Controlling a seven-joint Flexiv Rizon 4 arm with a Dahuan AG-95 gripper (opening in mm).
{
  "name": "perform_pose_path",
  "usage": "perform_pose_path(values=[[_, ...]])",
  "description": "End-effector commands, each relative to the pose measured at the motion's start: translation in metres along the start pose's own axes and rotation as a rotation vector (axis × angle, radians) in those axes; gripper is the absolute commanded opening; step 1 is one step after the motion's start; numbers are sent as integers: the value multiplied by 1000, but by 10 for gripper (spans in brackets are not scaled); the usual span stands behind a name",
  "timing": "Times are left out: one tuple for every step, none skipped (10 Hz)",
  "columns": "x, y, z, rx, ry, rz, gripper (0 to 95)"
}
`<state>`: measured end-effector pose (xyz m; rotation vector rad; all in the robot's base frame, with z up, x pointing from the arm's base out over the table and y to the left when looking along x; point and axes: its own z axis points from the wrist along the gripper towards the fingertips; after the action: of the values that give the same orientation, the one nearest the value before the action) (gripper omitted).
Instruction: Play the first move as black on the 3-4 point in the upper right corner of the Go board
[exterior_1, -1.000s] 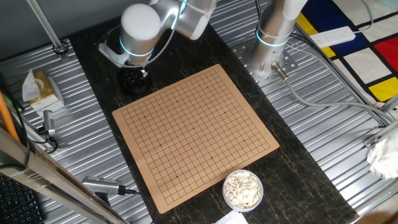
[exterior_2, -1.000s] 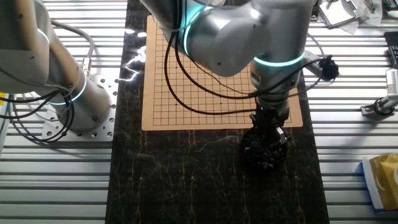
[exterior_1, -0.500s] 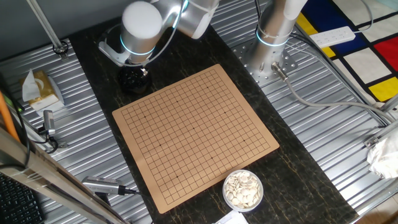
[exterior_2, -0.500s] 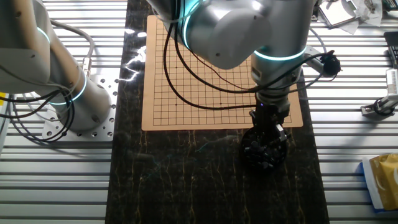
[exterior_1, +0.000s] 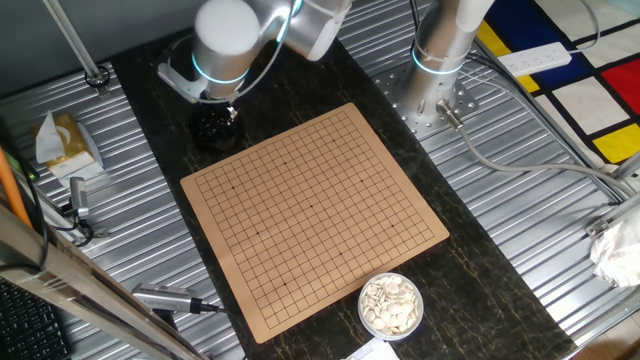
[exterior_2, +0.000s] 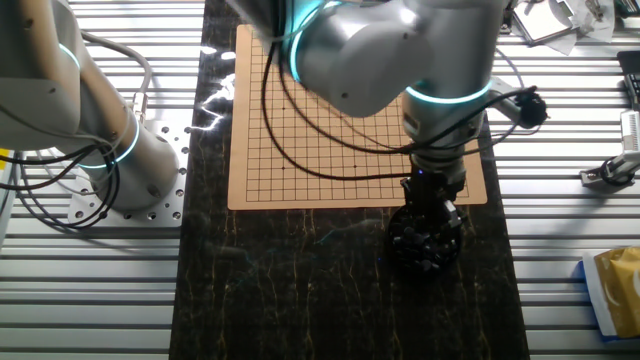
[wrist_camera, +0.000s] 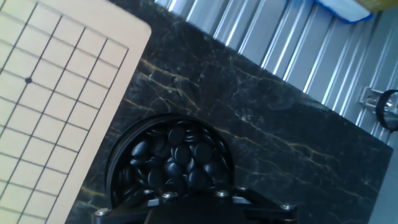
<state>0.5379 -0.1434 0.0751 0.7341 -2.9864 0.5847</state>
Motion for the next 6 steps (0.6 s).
perform_pose_path(values=[[-1, -1, 2, -6, 7, -9, 570], [-1, -1, 2, -17, 3, -21, 570], [-1, -1, 2, -17, 3, -25, 570], [-1, -1, 2, -16, 3, -25, 570], [-1, -1, 2, -13, -3, -24, 570], [-1, -1, 2, -9, -1, -24, 570]])
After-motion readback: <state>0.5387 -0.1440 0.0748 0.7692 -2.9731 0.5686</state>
